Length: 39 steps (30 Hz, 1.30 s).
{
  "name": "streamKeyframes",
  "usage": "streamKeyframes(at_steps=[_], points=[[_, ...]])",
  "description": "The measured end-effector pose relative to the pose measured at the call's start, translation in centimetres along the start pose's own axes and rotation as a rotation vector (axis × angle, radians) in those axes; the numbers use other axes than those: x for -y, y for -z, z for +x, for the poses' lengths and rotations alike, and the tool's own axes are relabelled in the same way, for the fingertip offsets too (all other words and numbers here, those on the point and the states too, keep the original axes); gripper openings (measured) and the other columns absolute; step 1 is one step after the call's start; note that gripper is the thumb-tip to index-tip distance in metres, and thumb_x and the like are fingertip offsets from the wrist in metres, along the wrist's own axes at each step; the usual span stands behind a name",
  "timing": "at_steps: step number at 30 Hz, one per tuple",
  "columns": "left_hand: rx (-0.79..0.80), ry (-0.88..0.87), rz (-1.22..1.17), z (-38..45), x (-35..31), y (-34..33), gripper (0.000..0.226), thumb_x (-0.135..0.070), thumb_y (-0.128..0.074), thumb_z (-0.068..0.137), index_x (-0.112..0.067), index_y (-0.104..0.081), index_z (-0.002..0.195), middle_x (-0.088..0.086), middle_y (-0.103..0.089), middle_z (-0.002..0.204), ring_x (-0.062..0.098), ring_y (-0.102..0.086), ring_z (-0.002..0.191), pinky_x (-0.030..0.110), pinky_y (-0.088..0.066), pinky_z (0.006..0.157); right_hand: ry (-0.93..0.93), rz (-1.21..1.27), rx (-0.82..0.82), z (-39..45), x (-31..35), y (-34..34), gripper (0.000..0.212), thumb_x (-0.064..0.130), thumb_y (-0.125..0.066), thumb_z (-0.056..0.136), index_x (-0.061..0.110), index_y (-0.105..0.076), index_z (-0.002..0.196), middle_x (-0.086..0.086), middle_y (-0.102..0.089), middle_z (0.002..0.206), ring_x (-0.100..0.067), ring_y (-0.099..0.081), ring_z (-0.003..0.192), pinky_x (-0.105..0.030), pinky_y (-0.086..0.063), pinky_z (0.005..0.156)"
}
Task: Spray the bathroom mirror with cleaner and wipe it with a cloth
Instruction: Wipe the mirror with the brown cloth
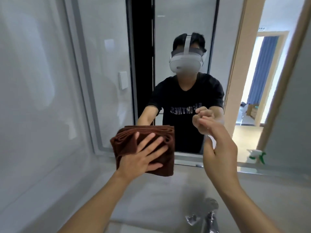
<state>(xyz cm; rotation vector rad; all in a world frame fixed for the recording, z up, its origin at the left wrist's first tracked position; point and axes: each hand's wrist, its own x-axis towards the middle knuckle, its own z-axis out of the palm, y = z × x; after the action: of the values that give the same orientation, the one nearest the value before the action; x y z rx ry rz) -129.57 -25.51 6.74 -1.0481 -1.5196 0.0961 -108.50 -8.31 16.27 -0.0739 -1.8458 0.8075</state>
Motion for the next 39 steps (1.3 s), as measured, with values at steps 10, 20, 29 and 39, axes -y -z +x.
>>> streamKeyframes(at_steps=[10,20,29,39], points=[[-0.032,0.578,-0.067,-2.1,5.2,0.7,0.065,-0.063,-0.035,0.098,-0.018,-0.042,0.144,0.013,-0.033,0.155,0.036,-0.02,0.151,0.065,-0.013,0.119,0.105,-0.021,0.056,1.1,3.1,-1.1,0.057,-0.018,-0.049,0.085,0.016,-0.064,0.128,0.01,-0.059,0.134,-0.001,-0.049,0.131,-0.019,-0.039,0.11],[-0.075,0.518,-0.096,15.1,-1.7,3.5,0.072,-0.062,-0.037,0.099,-0.029,-0.016,0.159,0.006,-0.021,0.165,0.031,-0.013,0.154,0.062,-0.009,0.121,0.128,0.015,-0.029,2.4,2.0,6.4,0.058,-0.02,-0.05,0.084,0.018,-0.064,0.125,0.01,-0.061,0.131,-0.006,-0.051,0.13,-0.022,-0.04,0.109],[-0.034,0.2,-0.193,31.0,-16.0,5.8,0.063,-0.053,-0.029,0.103,-0.024,-0.02,0.159,0.007,-0.013,0.168,0.031,-0.007,0.155,0.063,-0.011,0.12,0.069,-0.1,-0.155,3.5,-1.6,17.1,0.056,-0.016,-0.05,0.088,0.021,-0.064,0.126,0.016,-0.058,0.133,0.004,-0.048,0.129,-0.012,-0.038,0.105],[0.098,-0.17,-0.2,42.7,-28.1,7.9,0.067,-0.043,-0.019,0.101,-0.013,-0.007,0.16,0.015,0.003,0.167,0.041,0.005,0.153,0.061,-0.017,0.119,-0.039,-0.207,-0.358,4.8,-5.3,28.2,0.055,-0.017,-0.051,0.087,0.02,-0.066,0.125,0.016,-0.058,0.129,0.008,-0.05,0.123,0.002,-0.034,0.093]])
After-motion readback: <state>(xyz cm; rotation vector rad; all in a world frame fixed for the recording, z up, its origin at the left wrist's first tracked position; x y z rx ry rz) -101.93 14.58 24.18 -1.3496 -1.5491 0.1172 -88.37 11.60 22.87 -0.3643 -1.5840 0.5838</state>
